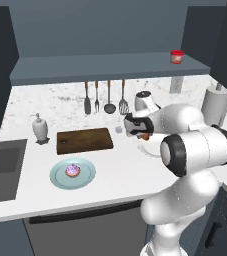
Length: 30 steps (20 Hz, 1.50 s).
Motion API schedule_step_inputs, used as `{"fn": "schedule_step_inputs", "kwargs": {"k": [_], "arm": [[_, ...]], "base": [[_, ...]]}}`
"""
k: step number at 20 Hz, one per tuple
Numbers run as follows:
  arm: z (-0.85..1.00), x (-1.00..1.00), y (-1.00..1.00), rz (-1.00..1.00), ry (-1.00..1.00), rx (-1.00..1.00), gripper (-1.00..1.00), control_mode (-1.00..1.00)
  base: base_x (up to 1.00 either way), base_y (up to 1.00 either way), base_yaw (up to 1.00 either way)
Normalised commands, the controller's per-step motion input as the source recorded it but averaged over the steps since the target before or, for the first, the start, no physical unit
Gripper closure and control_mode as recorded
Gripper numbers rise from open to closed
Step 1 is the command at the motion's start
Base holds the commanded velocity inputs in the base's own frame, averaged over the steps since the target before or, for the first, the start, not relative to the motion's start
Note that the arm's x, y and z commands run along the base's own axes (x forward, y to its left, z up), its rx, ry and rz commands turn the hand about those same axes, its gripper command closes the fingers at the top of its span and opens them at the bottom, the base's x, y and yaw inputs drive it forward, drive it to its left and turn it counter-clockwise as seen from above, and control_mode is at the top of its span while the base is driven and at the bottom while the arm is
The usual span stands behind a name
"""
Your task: From the different types of pastries on the counter, select a croissant and place it on the cutting board. Then retrieve a jar of jam from the cabinet and place it alongside the croissant on the cutting board.
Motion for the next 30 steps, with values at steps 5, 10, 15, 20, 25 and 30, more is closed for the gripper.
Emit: {"fn": "schedule_step_inputs", "kwargs": {"k": [5, 10, 15, 20, 25, 30], "arm": [[0.46, 0.45, 0.69, 0.34, 0.19, 0.15, 1.0, -1.0], [0.2, 0.56, 0.75, 0.47, 0.29, 0.2, 1.0, -1.0], [-0.05, 0.04, 0.99, 0.31, 0.16, -0.04, 1.0, -1.0], [-0.49, 0.0, 0.81, 0.16, 0.0, -0.07, 1.0, -1.0], [-0.23, 0.05, 0.06, 0.0, 0.0, 0.0, 1.0, -1.0], [-0.55, 0.28, 0.06, 0.0, 0.0, 0.01, 1.0, -1.0]], "base": [[0.0, 0.0, 0.0], [0.0, 0.0, 0.0], [0.0, 0.0, 0.0], [0.0, 0.0, 0.0], [0.0, 0.0, 0.0], [0.0, 0.0, 0.0]]}}
